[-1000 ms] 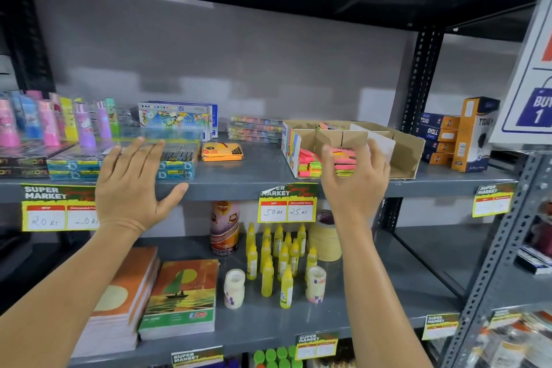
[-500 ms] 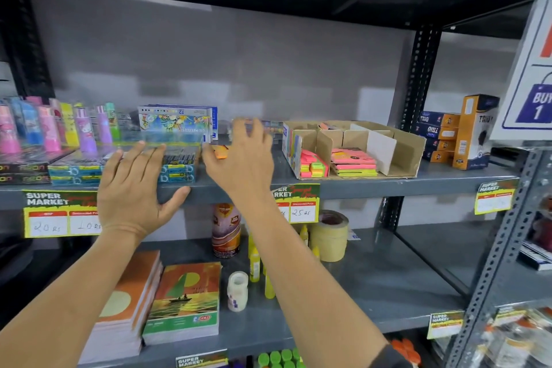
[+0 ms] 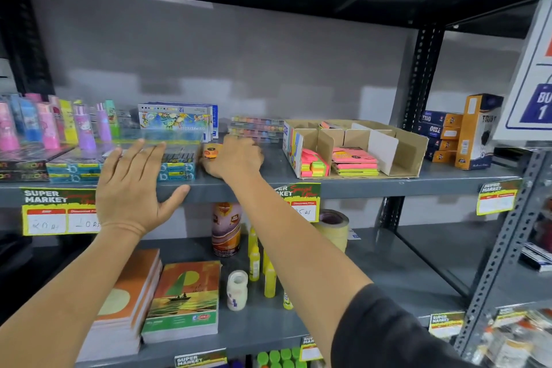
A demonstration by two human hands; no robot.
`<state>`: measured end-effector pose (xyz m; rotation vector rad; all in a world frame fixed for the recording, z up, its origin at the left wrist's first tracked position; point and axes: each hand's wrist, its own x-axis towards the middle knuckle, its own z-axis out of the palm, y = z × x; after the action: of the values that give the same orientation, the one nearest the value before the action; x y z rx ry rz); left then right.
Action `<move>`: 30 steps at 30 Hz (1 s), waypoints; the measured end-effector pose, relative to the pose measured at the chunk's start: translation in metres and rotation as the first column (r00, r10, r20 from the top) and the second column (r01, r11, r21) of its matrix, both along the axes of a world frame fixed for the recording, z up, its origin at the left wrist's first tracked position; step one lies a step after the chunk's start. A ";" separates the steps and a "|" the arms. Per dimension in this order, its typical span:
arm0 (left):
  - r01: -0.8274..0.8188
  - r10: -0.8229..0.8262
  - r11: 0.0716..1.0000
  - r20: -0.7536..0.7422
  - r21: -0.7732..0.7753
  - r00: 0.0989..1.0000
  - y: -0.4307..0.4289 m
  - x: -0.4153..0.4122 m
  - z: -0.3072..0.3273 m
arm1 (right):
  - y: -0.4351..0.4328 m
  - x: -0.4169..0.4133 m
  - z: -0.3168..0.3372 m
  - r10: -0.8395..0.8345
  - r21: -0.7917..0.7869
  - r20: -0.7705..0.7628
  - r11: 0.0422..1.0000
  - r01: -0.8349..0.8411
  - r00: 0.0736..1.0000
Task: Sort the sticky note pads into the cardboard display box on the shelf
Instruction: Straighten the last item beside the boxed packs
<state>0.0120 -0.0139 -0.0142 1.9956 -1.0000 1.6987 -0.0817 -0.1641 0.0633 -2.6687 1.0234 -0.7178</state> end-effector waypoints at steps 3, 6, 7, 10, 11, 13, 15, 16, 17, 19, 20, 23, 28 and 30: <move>-0.001 0.001 1.000 -0.003 -0.002 1.000 0.000 0.000 0.000 | -0.003 0.006 0.003 -0.017 -0.106 -0.028 0.994 0.014 0.999; -0.004 0.004 1.000 -0.002 0.005 1.000 0.001 0.000 0.000 | -0.005 0.010 0.003 0.000 -0.154 -0.012 0.988 -0.002 1.000; -0.007 0.007 1.000 -0.004 0.004 1.000 0.001 0.000 0.000 | -0.005 0.011 0.002 0.002 -0.152 0.001 0.988 -0.002 1.000; -0.016 0.016 1.000 -0.013 0.006 1.000 0.000 -0.001 0.000 | -0.007 0.013 0.000 0.004 -0.147 0.003 0.989 -0.004 1.000; -0.016 0.016 1.000 -0.016 0.008 1.000 0.000 -0.001 0.000 | -0.007 0.013 0.000 0.002 -0.147 -0.008 0.989 -0.003 1.000; -0.018 0.019 1.000 -0.020 0.014 1.000 0.001 -0.002 0.001 | -0.007 0.013 0.001 -0.001 -0.124 -0.022 0.992 -0.002 1.000; -0.021 0.021 1.000 -0.025 0.021 0.999 0.001 -0.003 0.001 | -0.006 0.013 0.002 0.003 -0.076 -0.019 0.997 -0.005 1.000; -0.020 0.021 1.000 -0.027 0.022 0.999 0.001 -0.003 0.001 | -0.006 0.013 0.002 0.005 -0.061 -0.013 0.998 -0.006 1.000; -0.018 0.019 1.000 -0.026 0.021 0.999 0.001 -0.003 0.000 | -0.006 0.012 0.002 0.008 -0.054 -0.004 0.999 -0.008 1.000; -0.015 0.015 1.000 -0.023 0.016 1.000 0.001 -0.003 0.001 | -0.007 0.011 0.002 0.017 -0.049 0.023 0.999 -0.016 1.000; -0.014 0.014 1.000 -0.023 0.014 1.000 0.001 -0.003 0.001 | -0.008 0.011 0.003 0.022 -0.044 0.033 0.999 -0.021 0.999; -0.016 0.016 1.000 -0.022 0.016 1.000 0.001 -0.002 0.001 | -0.010 0.010 0.002 0.018 -0.031 0.018 0.999 -0.017 1.000; -0.019 0.019 1.000 -0.020 0.013 1.000 0.000 -0.001 0.000 | -0.013 0.012 0.002 0.026 0.062 -0.012 0.998 -0.026 1.000; -0.025 0.025 1.000 -0.014 0.008 1.000 0.000 -0.001 0.000 | -0.014 0.013 0.002 0.033 0.058 -0.012 0.998 -0.032 0.999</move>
<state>0.0112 -0.0136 -0.0146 2.0301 -0.9829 1.6939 -0.0689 -0.1780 0.0656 -2.6372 0.9858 -0.6556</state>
